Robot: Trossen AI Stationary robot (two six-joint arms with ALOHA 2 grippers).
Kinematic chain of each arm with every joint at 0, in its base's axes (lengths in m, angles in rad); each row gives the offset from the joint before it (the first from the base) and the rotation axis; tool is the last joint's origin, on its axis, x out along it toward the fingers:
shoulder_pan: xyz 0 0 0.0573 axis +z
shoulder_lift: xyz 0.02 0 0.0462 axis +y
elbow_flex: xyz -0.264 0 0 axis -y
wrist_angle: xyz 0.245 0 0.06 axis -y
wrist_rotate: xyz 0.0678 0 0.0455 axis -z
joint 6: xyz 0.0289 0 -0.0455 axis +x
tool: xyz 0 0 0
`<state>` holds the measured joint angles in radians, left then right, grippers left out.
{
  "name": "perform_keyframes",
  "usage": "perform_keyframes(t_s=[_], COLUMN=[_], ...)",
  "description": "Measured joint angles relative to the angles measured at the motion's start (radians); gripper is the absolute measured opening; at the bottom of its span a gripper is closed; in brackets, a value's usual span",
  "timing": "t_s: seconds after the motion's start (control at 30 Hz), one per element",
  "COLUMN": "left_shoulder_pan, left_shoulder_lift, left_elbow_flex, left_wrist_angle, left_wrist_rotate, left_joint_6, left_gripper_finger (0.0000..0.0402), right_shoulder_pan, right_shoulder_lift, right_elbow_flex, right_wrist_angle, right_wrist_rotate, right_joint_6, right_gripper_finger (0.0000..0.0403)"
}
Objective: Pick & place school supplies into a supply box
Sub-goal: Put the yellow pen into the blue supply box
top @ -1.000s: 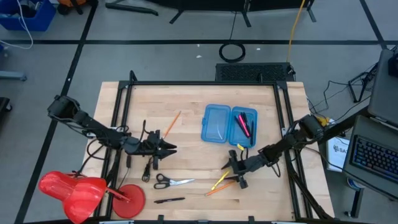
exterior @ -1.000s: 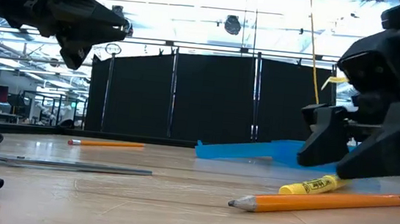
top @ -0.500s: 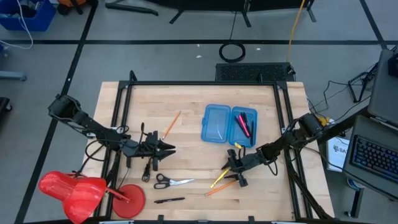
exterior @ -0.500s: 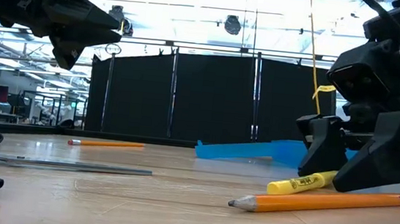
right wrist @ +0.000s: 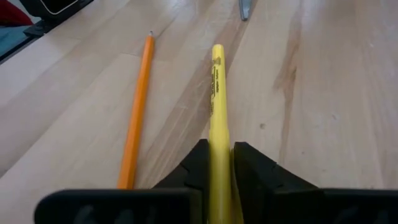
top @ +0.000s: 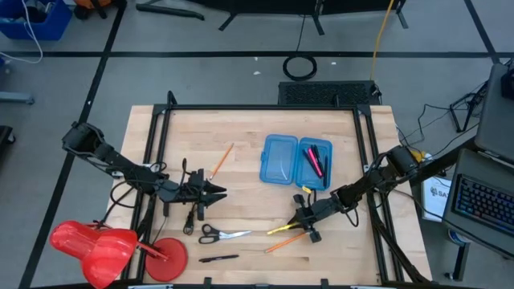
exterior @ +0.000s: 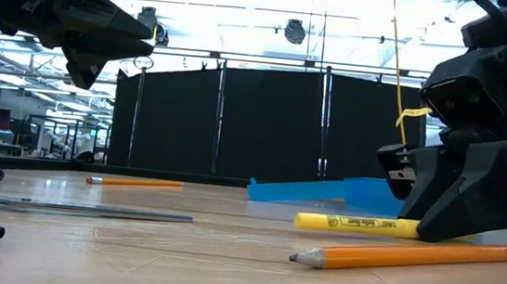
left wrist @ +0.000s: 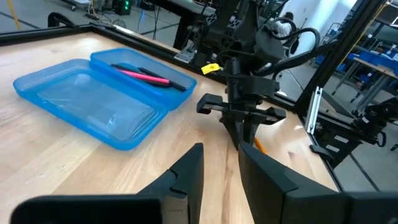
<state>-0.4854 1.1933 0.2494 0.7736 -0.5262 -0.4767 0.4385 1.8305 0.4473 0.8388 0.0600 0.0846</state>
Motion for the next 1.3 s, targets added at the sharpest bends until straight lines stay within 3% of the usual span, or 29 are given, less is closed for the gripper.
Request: perform_keyframes(t_s=[0.5,0.77,0.97,1.3], left_shoulder_pan=[0.000,-0.001,0.000,-0.001], left_shoulder_lift=[0.004,0.075,0.112,0.113], left_elbow_flex=[0.000,0.000,0.000,0.000], left_wrist_angle=[-0.014,-0.006,0.023,0.043], left_wrist_rotate=[0.000,-0.032,-0.062,-0.061], left_joint_6=[-0.001,-0.044,-0.056,-0.035], left_gripper_finger=[0.0104,0.0104,0.0104,0.0104], right_shoulder_pan=[-0.010,-0.010,-0.010,-0.006], right_shoulder_lift=[-0.003,-0.012,-0.079,-0.171], right_elbow_flex=[-0.003,-0.003,-0.003,-0.003], right_wrist_angle=[0.093,0.108,0.088,-0.027], right_wrist_rotate=[0.000,0.033,0.100,0.359], right_joint_6=[0.006,0.009,0.008,0.065], right_gripper_finger=[0.0040,0.0040,0.0040,0.0040])
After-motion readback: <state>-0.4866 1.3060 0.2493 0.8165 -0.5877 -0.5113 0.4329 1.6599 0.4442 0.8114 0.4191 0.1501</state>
